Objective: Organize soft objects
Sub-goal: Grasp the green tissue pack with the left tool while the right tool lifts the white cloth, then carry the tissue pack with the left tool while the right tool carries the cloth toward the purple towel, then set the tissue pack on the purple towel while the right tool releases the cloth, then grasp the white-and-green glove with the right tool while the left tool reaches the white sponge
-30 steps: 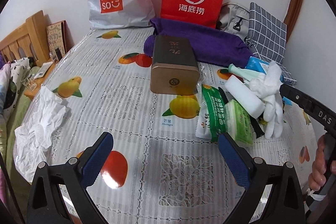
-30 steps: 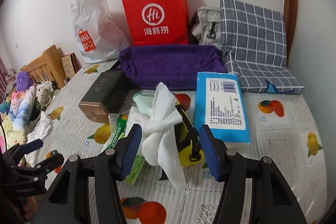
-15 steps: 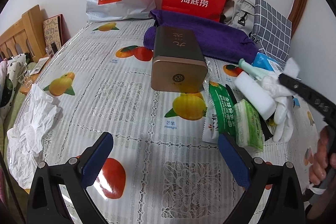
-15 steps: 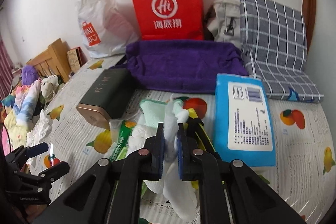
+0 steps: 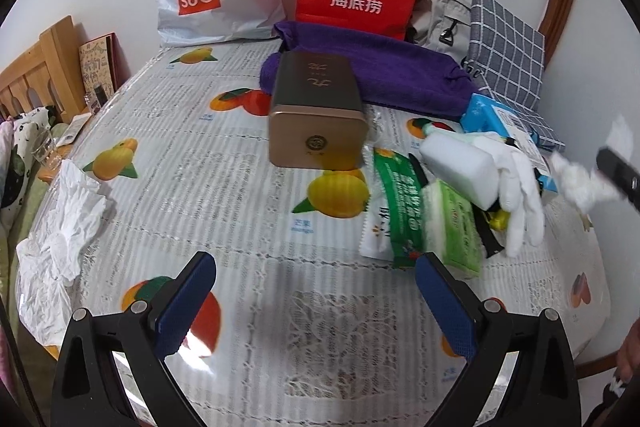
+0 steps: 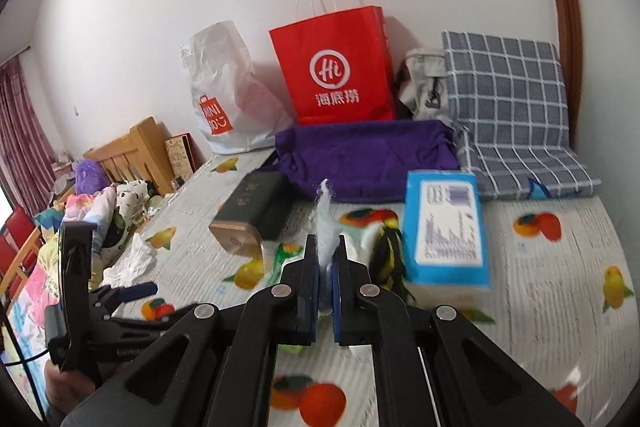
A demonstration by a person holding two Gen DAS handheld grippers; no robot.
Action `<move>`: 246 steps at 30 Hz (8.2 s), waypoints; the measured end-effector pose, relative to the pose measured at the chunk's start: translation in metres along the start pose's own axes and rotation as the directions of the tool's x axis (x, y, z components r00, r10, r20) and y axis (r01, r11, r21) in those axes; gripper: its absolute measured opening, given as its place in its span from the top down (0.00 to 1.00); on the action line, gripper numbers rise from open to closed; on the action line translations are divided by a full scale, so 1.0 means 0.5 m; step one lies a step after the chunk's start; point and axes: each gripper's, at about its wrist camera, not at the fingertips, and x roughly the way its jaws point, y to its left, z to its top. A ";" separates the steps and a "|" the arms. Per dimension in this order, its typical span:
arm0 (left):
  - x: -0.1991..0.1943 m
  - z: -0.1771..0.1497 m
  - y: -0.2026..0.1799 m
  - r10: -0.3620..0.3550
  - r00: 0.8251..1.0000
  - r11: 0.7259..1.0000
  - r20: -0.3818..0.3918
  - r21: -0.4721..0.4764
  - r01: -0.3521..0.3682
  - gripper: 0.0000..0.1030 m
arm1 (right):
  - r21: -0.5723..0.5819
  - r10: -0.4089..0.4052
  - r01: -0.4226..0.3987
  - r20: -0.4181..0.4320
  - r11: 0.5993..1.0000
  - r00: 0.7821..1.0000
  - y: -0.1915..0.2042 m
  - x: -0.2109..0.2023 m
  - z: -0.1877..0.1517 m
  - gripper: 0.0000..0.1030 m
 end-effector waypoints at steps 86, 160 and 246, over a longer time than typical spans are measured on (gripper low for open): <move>-0.161 0.112 -0.008 -0.043 0.996 0.999 0.083 0.015 0.042 0.52 | 0.022 -0.162 0.165 -0.100 0.986 0.982 -0.060 -0.057 0.012 0.79; 0.464 0.559 0.002 -0.027 0.986 0.996 -0.166 -0.083 0.013 0.28 | -0.034 0.026 -0.042 -0.395 0.999 0.918 -0.209 0.629 0.318 0.23; -0.022 0.190 0.023 -0.082 0.997 0.995 0.005 -0.054 0.082 0.26 | -0.013 -0.017 0.013 -0.306 1.000 0.952 -0.030 0.223 0.062 0.53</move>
